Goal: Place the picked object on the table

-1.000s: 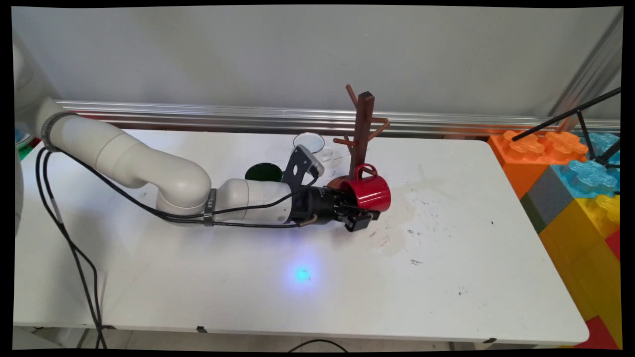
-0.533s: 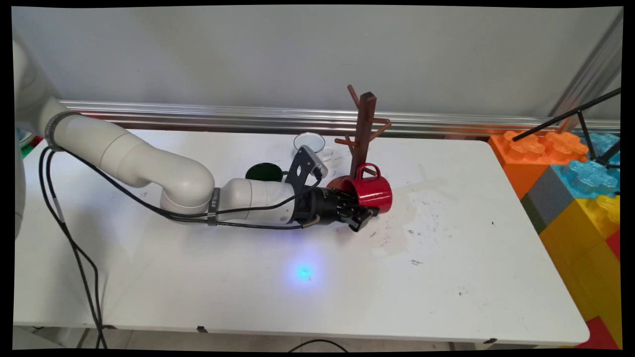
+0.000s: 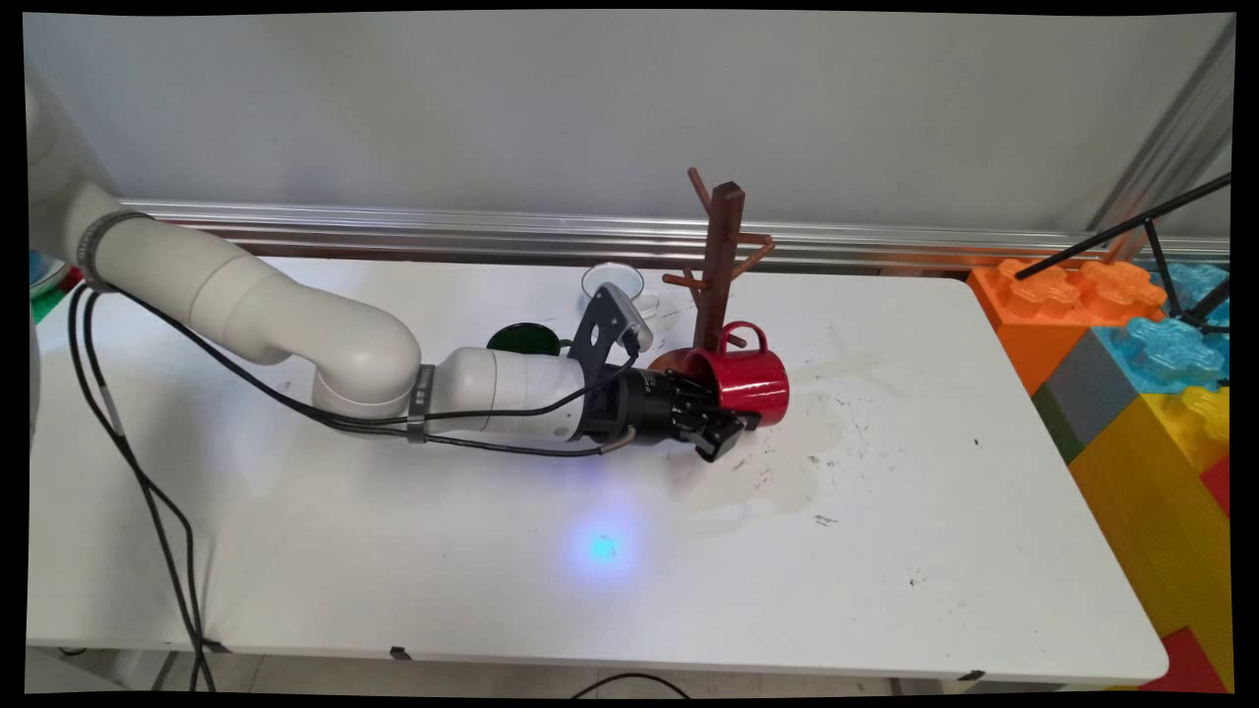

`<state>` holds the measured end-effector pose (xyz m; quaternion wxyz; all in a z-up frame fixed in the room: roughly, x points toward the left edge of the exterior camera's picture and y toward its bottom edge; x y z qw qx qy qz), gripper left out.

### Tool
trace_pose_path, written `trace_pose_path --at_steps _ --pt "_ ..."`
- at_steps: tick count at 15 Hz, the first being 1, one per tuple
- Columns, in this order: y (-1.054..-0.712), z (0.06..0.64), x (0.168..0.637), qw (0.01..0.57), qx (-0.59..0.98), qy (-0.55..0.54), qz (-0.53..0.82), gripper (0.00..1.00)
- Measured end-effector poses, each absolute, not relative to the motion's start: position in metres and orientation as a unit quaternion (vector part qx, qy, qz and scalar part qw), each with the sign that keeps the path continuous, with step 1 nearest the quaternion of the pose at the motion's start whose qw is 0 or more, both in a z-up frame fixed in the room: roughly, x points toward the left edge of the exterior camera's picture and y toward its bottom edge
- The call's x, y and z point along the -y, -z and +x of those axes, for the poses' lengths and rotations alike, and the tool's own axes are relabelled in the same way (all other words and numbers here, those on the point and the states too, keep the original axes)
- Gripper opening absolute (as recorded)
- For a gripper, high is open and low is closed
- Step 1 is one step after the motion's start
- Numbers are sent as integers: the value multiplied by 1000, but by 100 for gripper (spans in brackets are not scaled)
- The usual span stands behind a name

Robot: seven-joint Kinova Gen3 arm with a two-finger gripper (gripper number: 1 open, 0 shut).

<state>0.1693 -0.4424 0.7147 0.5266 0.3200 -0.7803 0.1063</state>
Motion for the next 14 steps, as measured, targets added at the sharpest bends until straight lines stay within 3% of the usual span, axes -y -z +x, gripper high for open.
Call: trace_pose_path --at_steps 14 --pt "-777 188 414 541 784 -88 291 0"
